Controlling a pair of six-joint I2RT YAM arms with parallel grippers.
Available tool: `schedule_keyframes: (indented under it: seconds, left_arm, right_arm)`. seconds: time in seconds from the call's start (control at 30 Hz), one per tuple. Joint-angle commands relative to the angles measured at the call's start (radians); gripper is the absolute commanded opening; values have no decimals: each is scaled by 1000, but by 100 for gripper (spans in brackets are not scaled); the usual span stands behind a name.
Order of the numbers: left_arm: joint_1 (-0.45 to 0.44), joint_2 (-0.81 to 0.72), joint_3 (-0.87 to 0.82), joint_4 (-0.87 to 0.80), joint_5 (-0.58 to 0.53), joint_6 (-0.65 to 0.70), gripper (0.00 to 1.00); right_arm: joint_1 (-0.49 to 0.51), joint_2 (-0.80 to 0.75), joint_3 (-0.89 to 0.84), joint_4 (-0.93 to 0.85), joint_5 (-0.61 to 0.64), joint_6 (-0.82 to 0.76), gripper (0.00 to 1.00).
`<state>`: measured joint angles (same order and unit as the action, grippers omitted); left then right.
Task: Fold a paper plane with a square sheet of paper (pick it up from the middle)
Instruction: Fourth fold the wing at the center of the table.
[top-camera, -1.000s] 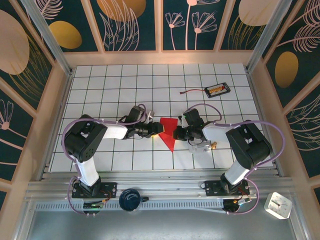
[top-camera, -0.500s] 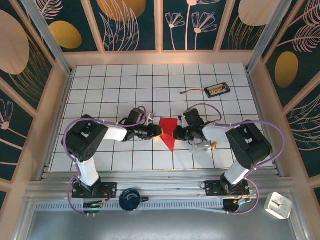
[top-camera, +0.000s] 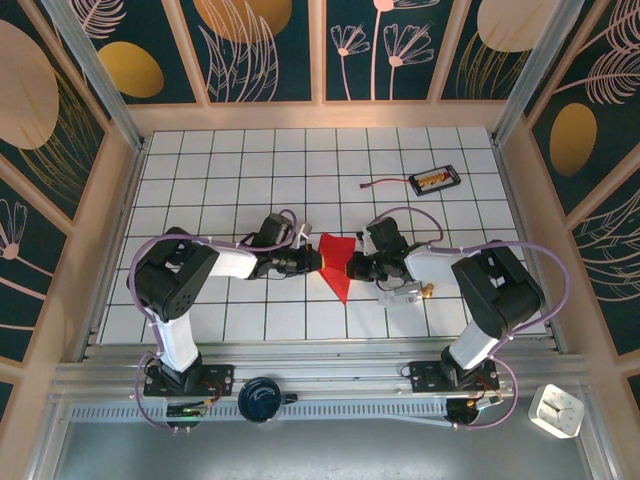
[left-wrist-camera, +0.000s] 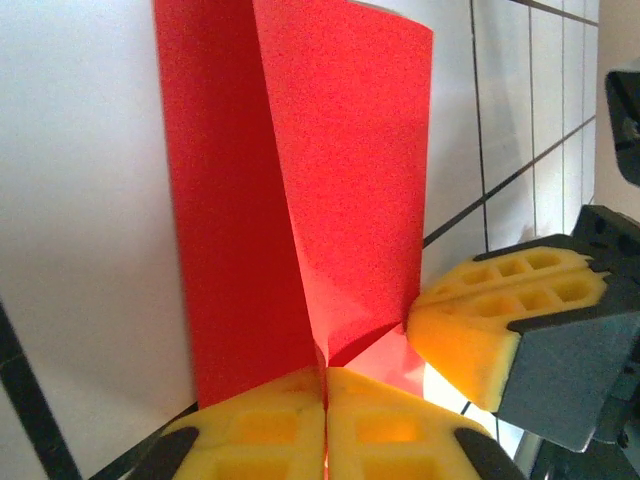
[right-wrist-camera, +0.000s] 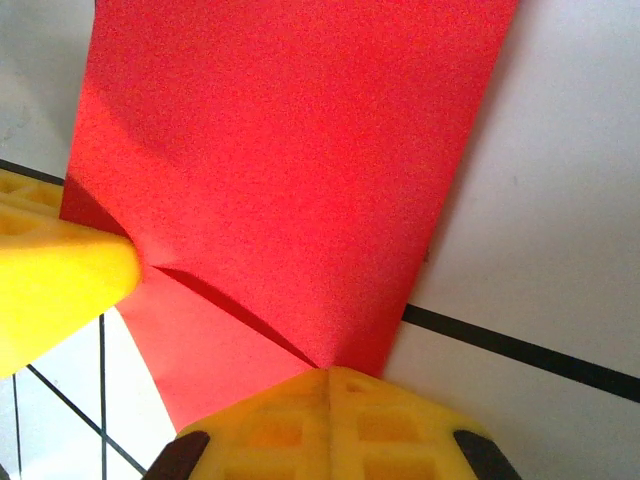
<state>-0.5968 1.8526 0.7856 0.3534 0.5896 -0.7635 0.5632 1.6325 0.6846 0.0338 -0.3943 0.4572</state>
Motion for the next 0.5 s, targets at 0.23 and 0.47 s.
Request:
schedule_keyframes:
  seconds: [0.23,0.47]
  left_arm:
    - [-14,-113,-61,-1,-78,-153,0]
    - [-20,-200,-103,-20,-171,-308,0]
  right_arm:
    - [64,-141,70,-102,121,-123,23]
    - [208,-200,82,-103,331,-137,42]
